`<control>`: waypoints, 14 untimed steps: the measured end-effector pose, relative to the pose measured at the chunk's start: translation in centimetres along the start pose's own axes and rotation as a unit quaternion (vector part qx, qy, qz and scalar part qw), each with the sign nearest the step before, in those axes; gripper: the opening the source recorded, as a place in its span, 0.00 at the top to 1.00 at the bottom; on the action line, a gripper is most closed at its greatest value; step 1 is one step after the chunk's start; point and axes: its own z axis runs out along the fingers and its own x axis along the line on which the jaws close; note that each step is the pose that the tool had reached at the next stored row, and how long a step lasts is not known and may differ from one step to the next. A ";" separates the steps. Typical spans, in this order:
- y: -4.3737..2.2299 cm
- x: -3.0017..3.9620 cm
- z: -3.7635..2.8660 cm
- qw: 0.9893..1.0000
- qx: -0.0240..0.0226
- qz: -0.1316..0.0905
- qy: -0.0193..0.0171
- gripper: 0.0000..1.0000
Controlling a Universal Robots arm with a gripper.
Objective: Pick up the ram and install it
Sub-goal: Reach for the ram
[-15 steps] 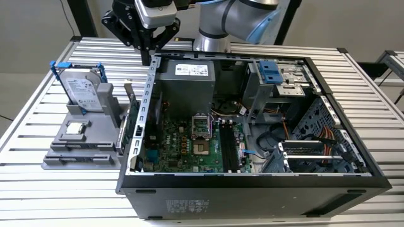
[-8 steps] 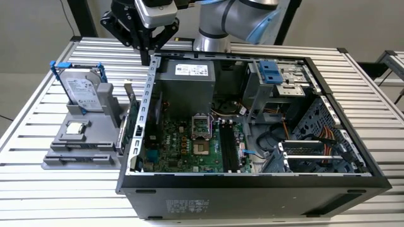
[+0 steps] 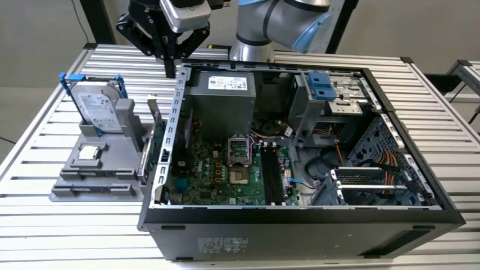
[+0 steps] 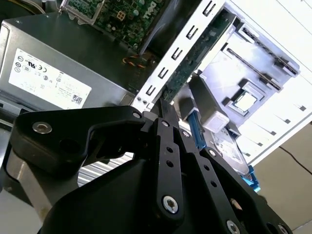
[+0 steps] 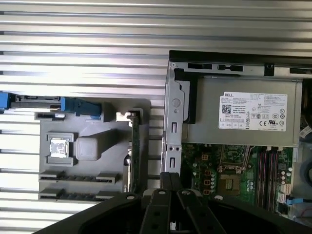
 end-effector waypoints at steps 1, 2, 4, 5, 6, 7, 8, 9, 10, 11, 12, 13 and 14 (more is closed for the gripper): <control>0.00 0.01 0.00 1.000 0.000 0.000 0.000 1.00; 0.00 0.02 0.00 1.000 0.000 0.000 0.000 1.00; 0.00 0.03 0.00 1.000 0.000 0.000 0.000 1.00; 0.00 0.04 0.00 1.000 0.000 0.000 0.000 1.00; 0.00 0.09 0.00 1.000 0.000 0.000 0.000 1.00; 0.00 0.16 0.00 1.000 0.000 0.000 0.000 1.00; 0.00 0.23 0.01 1.000 0.000 0.000 0.000 1.00; 0.00 0.29 0.01 1.000 0.000 0.000 0.000 1.00; 0.00 0.35 0.01 1.000 0.000 0.000 0.000 1.00; 0.00 0.40 0.01 1.000 0.000 0.000 0.000 1.00; 0.01 0.46 0.01 1.000 0.000 0.000 0.000 1.00; 0.01 0.51 0.02 1.000 0.000 0.000 0.000 1.00; 0.01 0.58 0.02 1.000 0.000 0.000 0.000 1.00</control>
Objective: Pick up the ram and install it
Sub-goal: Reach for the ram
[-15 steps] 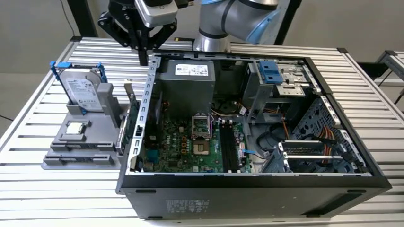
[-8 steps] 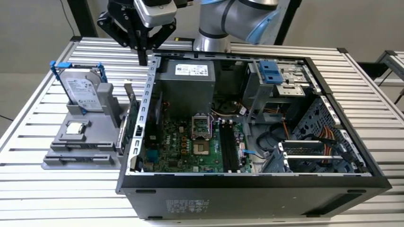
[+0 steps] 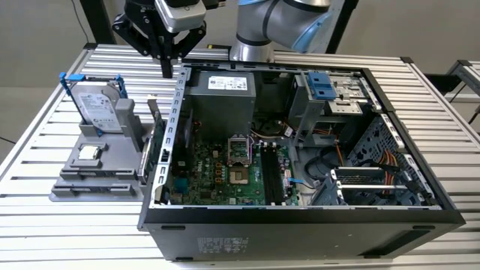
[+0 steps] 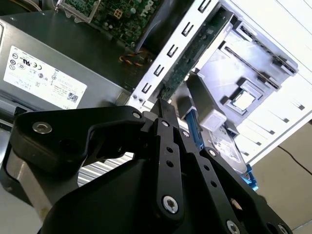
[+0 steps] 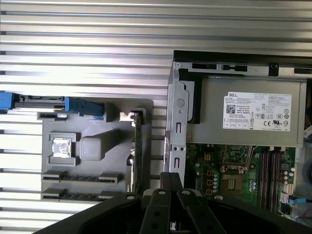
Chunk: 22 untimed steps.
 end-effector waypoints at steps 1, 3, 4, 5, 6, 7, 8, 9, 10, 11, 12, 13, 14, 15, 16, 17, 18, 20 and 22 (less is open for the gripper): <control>0.00 0.07 0.00 1.000 0.000 0.000 0.000 1.00; 0.00 0.25 0.00 1.000 0.000 0.000 0.000 1.00; 0.01 0.35 0.01 1.000 0.000 0.000 0.000 1.00; 0.01 0.45 0.01 1.000 0.000 0.000 0.000 1.00; 0.01 0.56 0.01 1.000 0.000 0.000 0.000 1.00; 0.01 0.65 0.02 1.000 0.000 0.000 0.000 1.00; 0.01 0.74 0.02 1.000 0.000 0.000 0.000 1.00; 0.01 0.81 0.02 1.000 0.000 0.000 0.000 1.00; 0.01 0.89 0.02 1.000 0.000 0.000 0.000 1.00; 0.02 0.97 0.03 1.000 0.000 0.000 0.000 1.00; 0.02 1.03 0.03 1.000 0.000 0.000 0.000 1.00; 0.02 1.13 0.03 1.000 0.000 0.000 0.000 1.00; 0.02 1.22 0.04 1.000 0.000 0.000 0.000 1.00; 0.02 1.30 0.04 1.000 0.000 0.000 0.000 1.00; 0.02 1.38 0.04 1.000 0.000 0.000 0.000 1.00; 0.03 1.46 0.04 1.000 0.000 0.000 0.000 1.00; 0.03 1.54 0.05 1.000 0.000 0.000 0.000 1.00; 0.03 1.72 0.05 1.000 0.000 0.000 0.000 1.00; 0.03 1.96 0.06 1.000 0.000 0.000 0.000 1.00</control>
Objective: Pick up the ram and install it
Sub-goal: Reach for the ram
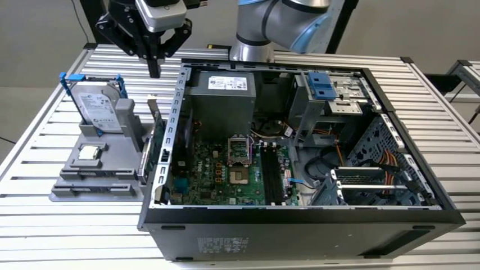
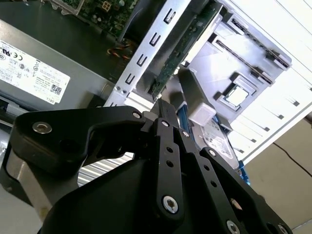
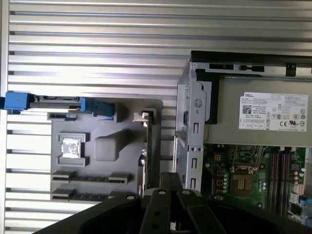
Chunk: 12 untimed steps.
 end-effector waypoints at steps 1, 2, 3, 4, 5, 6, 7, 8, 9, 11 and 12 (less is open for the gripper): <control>0.00 0.14 0.00 1.000 0.000 0.000 0.000 1.00; 0.01 0.30 0.01 1.000 0.000 0.000 0.000 1.00; 0.01 0.44 0.01 1.000 0.000 0.000 0.000 1.00; 0.01 0.57 0.01 1.000 0.000 0.000 0.000 1.00; 0.01 0.71 0.01 1.000 0.000 0.000 0.000 1.00; 0.01 0.83 0.02 1.000 0.000 0.000 0.000 1.00; 0.02 0.95 0.02 1.000 0.000 0.000 0.000 1.00; 0.02 1.08 0.02 1.000 0.000 0.000 0.000 1.00; 0.02 1.21 0.03 1.000 0.000 0.000 0.000 1.00; 0.02 1.46 0.03 1.000 0.000 0.000 0.000 1.00; 0.03 1.58 0.04 1.000 0.000 0.000 0.000 1.00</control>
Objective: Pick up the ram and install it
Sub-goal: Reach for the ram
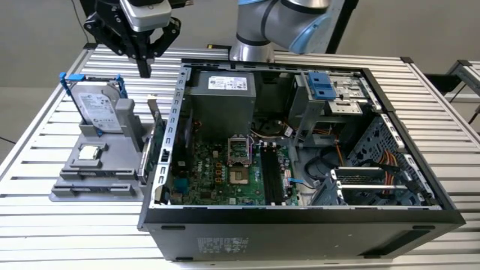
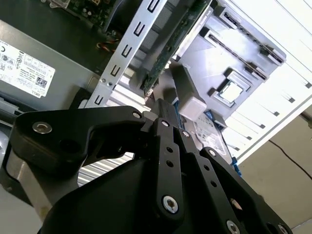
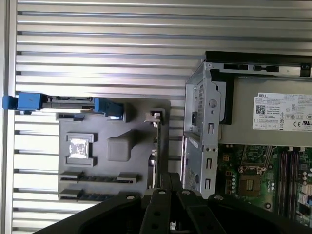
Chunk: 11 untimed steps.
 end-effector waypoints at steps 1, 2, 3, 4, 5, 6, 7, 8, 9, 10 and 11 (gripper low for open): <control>0.00 0.14 0.00 1.000 0.000 0.000 0.000 1.00; 0.00 0.27 0.01 1.000 0.000 0.000 0.000 1.00; 0.01 0.41 0.01 1.000 0.000 0.000 0.000 1.00; 0.01 0.55 0.01 1.000 0.000 0.000 0.000 1.00; 0.01 0.70 0.01 1.000 0.000 0.000 0.000 1.00; 0.01 0.84 0.01 1.000 0.000 0.000 0.000 1.00; 0.02 0.99 0.02 1.000 0.000 0.000 0.000 1.00; 0.02 1.15 0.03 1.000 0.000 0.000 0.000 1.00; 0.02 1.32 0.03 1.000 0.000 0.000 0.000 1.00; 0.03 1.49 0.03 1.000 0.000 0.000 0.000 1.00; 0.03 1.65 0.04 1.000 0.000 0.000 0.000 1.00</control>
